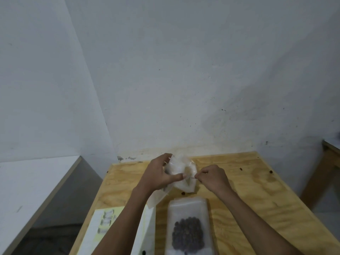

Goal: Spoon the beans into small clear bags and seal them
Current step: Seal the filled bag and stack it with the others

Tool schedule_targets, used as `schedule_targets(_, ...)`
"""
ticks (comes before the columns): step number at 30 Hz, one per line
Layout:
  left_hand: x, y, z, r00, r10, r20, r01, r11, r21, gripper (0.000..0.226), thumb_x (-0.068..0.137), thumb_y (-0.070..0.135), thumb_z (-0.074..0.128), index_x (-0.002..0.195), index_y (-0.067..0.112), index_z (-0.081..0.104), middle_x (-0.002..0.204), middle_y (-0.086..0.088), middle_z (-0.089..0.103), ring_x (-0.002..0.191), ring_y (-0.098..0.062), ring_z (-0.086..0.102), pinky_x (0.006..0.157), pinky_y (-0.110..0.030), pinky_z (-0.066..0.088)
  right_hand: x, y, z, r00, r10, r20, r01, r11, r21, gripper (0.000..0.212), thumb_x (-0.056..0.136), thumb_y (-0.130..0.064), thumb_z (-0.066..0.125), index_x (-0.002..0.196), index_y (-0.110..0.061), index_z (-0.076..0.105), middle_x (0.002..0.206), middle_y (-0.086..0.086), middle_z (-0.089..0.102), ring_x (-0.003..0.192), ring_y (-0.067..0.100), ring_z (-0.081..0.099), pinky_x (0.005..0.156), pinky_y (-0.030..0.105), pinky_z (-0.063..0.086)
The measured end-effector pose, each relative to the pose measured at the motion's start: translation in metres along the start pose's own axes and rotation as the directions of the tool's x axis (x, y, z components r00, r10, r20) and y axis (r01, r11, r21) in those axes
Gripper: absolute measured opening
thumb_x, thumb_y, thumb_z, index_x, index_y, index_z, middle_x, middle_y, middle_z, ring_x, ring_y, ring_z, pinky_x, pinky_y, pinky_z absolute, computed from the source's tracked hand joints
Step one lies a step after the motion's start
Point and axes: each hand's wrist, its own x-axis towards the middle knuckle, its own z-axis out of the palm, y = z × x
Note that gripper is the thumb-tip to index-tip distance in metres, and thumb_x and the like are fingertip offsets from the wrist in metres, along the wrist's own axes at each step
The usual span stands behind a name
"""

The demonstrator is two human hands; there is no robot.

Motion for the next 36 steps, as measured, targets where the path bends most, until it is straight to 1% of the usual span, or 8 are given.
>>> schedule_targets(3, -0.004, -0.007, -0.005, 1.0, -0.015, -0.006, 0.016, 0.994, 0.111, 0.09, 0.059, 0.075, 0.079, 0.133, 0.028, 0.058, 0.119, 0.013, 0.066, 0.102, -0.007, 0.064, 0.078, -0.025, 0.055, 0.0, -0.001, -0.005, 1.0, -0.018, -0.025, 0.018, 1.0, -0.011, 0.021, 0.081, -0.026, 0.069, 0.081, -0.007, 0.079, 0.082, 0.011, 0.076, 0.078, 0.032, 0.073, 0.06, 0.041, 0.06)
schedule_targets(5, -0.006, -0.009, -0.008, 1.0, -0.03, -0.008, 0.031, 0.986, 0.164, 0.094, 0.058, 0.075, 0.078, 0.137, 0.027, 0.056, 0.121, 0.012, 0.064, 0.103, -0.01, 0.064, 0.079, -0.027, 0.054, 0.001, 0.0, -0.007, 0.999, -0.019, -0.029, 0.019, 1.0, -0.001, 0.022, 0.08, -0.027, 0.067, 0.08, -0.007, 0.078, 0.08, 0.011, 0.075, 0.078, 0.032, 0.073, 0.054, 0.032, 0.052)
schedule_targets(7, -0.009, -0.01, -0.009, 0.999, -0.037, -0.018, 0.04, 0.977, 0.21, 0.094, 0.058, 0.075, 0.077, 0.136, 0.027, 0.056, 0.12, 0.011, 0.065, 0.103, -0.011, 0.063, 0.081, -0.029, 0.054, 0.001, 0.001, -0.011, 0.999, 0.002, -0.032, -0.003, 1.0, -0.011, 0.023, 0.077, -0.026, 0.066, 0.077, -0.006, 0.077, 0.071, 0.009, 0.074, 0.067, 0.03, 0.072, 0.053, 0.027, 0.041)
schedule_targets(9, -0.013, -0.011, -0.009, 0.999, -0.041, -0.017, 0.044, 0.969, 0.242, 0.094, 0.057, 0.075, 0.076, 0.135, 0.026, 0.057, 0.119, 0.01, 0.065, 0.101, -0.012, 0.062, 0.081, -0.031, 0.053, 0.0, 0.0, -0.016, 0.998, 0.047, -0.047, -0.048, 0.999, -0.024, 0.023, 0.074, -0.022, 0.063, 0.059, -0.006, 0.068, 0.05, 0.003, 0.059, 0.045, 0.023, 0.056, 0.052, 0.028, 0.034)
schedule_targets(11, -0.018, -0.013, -0.009, 0.998, -0.055, -0.011, 0.056, 0.966, 0.253, 0.096, 0.056, 0.076, 0.073, 0.135, 0.025, 0.056, 0.119, 0.009, 0.064, 0.1, -0.013, 0.061, 0.082, -0.033, 0.053, -0.003, -0.003, -0.021, 0.995, 0.075, -0.062, -0.078, 0.996, -0.033, 0.032, 0.074, -0.017, 0.064, 0.045, -0.017, 0.05, 0.046, -0.002, 0.04, 0.045, 0.017, 0.037, 0.053, 0.029, 0.03)
schedule_targets(14, -0.025, -0.016, -0.007, 0.998, -0.063, -0.02, 0.067, 0.962, 0.266, 0.099, 0.056, 0.08, 0.07, 0.137, 0.026, 0.055, 0.121, 0.008, 0.063, 0.101, -0.012, 0.059, 0.084, -0.033, 0.052, -0.008, -0.008, -0.029, 0.991, 0.108, -0.083, -0.113, 0.991, -0.065, 0.038, 0.078, -0.013, 0.065, 0.046, -0.022, 0.045, 0.047, -0.003, 0.038, 0.044, 0.018, 0.035, 0.05, 0.026, 0.028)
schedule_targets(29, -0.029, 0.015, 0.011, 0.974, 0.115, -0.196, -0.096, 0.99, 0.104, 0.091, 0.064, 0.068, 0.081, 0.14, 0.026, 0.053, 0.131, 0.013, 0.06, 0.114, -0.006, 0.057, 0.091, -0.028, 0.051, -0.021, -0.007, -0.038, 0.979, 0.098, -0.178, -0.118, 0.987, -0.11, 0.044, 0.083, -0.007, 0.058, 0.046, -0.022, 0.039, 0.045, -0.005, 0.033, 0.041, 0.016, 0.03, 0.045, 0.022, 0.022)
schedule_targets(36, -0.018, 0.032, 0.019, 0.971, 0.162, -0.177, -0.153, 0.986, 0.065, 0.087, 0.067, 0.066, 0.081, 0.139, 0.023, 0.055, 0.131, 0.011, 0.061, 0.115, -0.006, 0.057, 0.094, -0.03, 0.053, -0.016, 0.015, -0.032, 0.976, 0.141, -0.166, -0.146, 0.989, -0.014, 0.042, 0.084, -0.017, 0.065, 0.049, -0.021, 0.042, 0.047, 0.002, 0.039, 0.045, 0.018, 0.03, 0.05, 0.026, 0.026)
